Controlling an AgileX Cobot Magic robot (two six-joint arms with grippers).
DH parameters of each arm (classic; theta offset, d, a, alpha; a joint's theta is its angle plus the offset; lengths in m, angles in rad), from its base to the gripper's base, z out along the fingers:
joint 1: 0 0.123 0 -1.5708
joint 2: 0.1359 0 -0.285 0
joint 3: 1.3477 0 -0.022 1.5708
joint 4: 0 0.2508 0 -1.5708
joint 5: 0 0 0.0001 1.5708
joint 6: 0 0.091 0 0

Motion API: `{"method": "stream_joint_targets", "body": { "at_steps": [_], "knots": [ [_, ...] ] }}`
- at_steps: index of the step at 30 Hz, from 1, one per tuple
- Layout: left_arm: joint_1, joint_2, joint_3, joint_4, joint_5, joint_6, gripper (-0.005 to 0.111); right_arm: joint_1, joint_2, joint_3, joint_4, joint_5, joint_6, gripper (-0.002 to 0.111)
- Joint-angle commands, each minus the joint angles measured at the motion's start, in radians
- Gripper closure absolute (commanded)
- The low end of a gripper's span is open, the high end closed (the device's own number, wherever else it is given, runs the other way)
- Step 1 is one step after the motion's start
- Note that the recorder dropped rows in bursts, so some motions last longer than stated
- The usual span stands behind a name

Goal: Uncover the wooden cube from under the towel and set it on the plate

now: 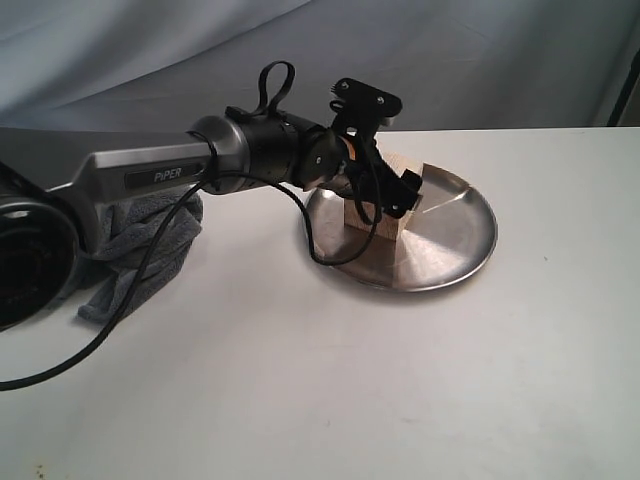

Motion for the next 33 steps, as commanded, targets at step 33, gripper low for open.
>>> {"method": "stream_joint_targets", "body": {
  "at_steps": [33],
  "knots": [
    [-0.012, -0.61, 0.367, 0.059, -0.086, -0.008, 0.043, 0.005, -0.006, 0.004, -0.004, -0.003, 0.004, 0.108]
  ]
}}
